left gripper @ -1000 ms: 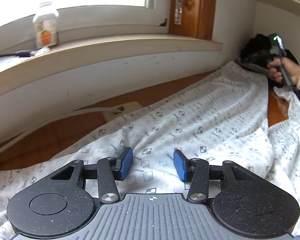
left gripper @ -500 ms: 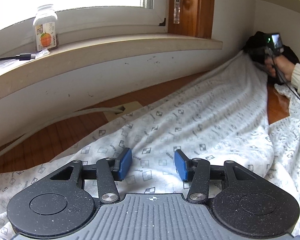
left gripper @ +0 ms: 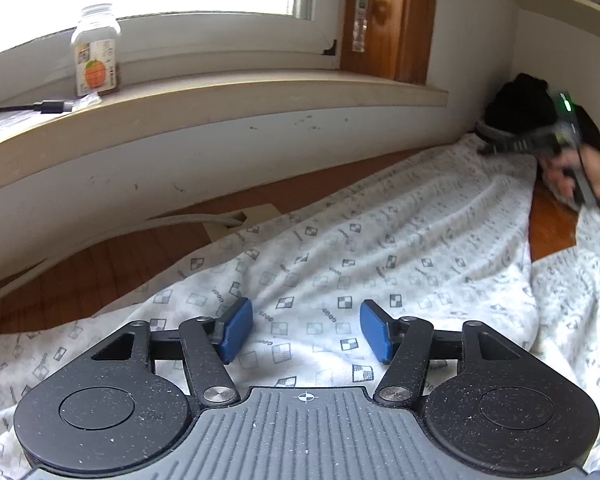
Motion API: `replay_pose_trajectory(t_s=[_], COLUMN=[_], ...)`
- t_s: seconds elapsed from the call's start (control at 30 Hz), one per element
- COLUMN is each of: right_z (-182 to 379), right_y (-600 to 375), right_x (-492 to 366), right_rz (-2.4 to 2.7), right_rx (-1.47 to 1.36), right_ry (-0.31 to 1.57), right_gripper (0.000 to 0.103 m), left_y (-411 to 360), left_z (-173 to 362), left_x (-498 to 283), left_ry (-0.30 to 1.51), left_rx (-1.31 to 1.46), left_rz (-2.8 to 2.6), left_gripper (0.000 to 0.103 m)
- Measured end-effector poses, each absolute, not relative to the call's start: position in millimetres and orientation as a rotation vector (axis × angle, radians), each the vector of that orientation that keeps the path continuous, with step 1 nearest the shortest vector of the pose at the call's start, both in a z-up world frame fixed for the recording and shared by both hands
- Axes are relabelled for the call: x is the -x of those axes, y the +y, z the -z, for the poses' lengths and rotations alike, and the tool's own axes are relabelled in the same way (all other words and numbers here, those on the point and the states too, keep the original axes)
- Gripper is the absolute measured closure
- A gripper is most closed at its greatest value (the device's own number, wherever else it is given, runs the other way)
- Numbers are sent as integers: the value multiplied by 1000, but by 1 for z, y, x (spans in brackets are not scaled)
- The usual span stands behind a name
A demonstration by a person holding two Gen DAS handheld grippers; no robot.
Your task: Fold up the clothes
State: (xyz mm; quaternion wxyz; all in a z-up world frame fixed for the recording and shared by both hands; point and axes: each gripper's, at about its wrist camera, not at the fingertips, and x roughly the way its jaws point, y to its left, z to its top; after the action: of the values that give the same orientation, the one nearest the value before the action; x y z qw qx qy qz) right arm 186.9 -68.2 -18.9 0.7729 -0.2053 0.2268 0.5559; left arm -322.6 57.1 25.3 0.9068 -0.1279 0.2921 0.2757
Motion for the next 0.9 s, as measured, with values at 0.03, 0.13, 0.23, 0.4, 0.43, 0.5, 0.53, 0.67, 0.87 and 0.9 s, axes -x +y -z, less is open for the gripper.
replay_pose_trajectory(t_s=[0.03, 0.13, 0.23, 0.4, 0.43, 0.5, 0.53, 0.67, 0.87, 0.9], right_z=[26, 31, 33, 36, 37, 38, 39, 29, 21, 21], right_y=[-66, -64, -60, -54, -57, -60, -59, -68, -80, -80], right_x=[-177, -166, -168, -168, -173, -178, -177, -179, -183, -184], right_rz=[-1222, -1220, -1219, -1206, -1202, -1194, -1192, -1193, -1195, -1195], right_rx=[477, 465, 447, 455, 462, 474, 480, 474, 461, 458], right_ry=[479, 443, 470, 461, 453, 439, 433, 438, 452, 455], right_gripper=[53, 49, 46, 44, 44, 43, 43, 43, 43, 43], left_y=[59, 68, 86, 125, 130, 138, 140, 147, 143, 141], left_z=[-30, -45, -56, -45, -41, -33, -32, -29, -27, -27], left_x=[326, 341, 355, 369, 371, 375, 377, 382, 365, 363], left_ry=[596, 584, 597, 662, 672, 691, 685, 660, 678, 682], left_rx=[263, 251, 230, 251, 258, 272, 285, 333, 278, 269], left_rz=[-591, -656, -722, -794, -801, -813, -810, -781, -709, -693], left_gripper=[39, 37, 39, 62, 62, 62, 62, 56, 59, 79])
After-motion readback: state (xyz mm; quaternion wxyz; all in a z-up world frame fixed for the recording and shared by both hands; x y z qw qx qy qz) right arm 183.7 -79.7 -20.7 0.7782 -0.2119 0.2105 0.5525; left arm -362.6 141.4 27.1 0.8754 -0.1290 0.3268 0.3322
